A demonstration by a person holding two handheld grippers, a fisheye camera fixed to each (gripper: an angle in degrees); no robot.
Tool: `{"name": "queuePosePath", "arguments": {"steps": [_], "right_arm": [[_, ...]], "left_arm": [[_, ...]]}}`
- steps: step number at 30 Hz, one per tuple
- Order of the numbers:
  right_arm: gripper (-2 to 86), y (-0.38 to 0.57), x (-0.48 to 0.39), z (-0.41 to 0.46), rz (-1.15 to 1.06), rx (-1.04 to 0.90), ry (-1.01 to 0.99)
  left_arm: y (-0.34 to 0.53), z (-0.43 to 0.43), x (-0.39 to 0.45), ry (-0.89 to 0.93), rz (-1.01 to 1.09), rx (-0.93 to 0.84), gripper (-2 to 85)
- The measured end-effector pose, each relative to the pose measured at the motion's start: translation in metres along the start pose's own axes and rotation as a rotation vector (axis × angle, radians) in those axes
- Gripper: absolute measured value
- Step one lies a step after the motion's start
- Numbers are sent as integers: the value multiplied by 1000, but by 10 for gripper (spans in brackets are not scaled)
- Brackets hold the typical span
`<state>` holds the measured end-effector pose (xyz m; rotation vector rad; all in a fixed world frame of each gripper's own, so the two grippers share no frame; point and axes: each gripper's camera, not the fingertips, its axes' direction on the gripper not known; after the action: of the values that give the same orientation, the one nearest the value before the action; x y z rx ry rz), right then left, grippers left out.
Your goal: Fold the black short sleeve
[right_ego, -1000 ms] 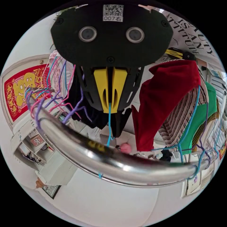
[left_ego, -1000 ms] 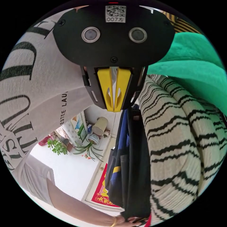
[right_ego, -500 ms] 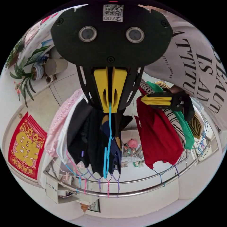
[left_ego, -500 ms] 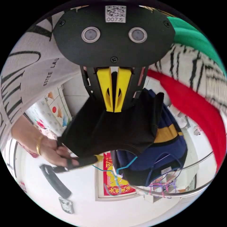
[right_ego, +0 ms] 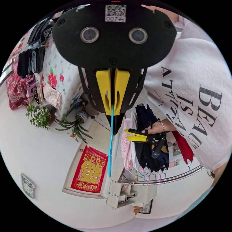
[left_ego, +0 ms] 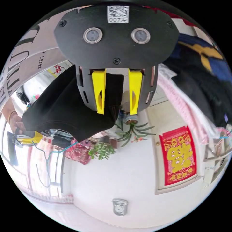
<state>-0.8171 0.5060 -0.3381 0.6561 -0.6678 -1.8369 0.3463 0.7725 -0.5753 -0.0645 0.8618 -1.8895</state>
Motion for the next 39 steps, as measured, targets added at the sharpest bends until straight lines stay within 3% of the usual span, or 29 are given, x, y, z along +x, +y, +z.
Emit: {"name": "queuePosePath", "arguments": {"steps": [5, 10, 18, 23, 31, 34, 36, 39], "right_arm": [[-1, 71, 29, -88, 30, 25, 112], [-2, 160, 66, -172, 121, 44, 155], [-3, 339, 135, -222, 532, 32, 279], [-4, 438, 158, -240, 733, 77, 312], [-4, 575, 144, -305, 997, 351, 349], [-4, 627, 132, -331, 1140, 553, 404], [-4, 690, 116, -357, 1294, 881, 435], [-4, 741, 97, -377, 1433, 962, 575]], "left_arm": [[-92, 92, 64, 278, 211, 0, 145], [-173, 170, 152, 576, 368, -66, 14], [-242, 256, 284, 876, 413, -143, -8], [-271, 306, 311, 835, 313, -205, -8], [-313, 392, 315, 757, 25, -294, -9], [-322, 416, 342, 737, 33, -331, -9], [-329, 440, 355, 774, 54, -374, -9], [-334, 462, 384, 878, 157, -444, -9]]}}
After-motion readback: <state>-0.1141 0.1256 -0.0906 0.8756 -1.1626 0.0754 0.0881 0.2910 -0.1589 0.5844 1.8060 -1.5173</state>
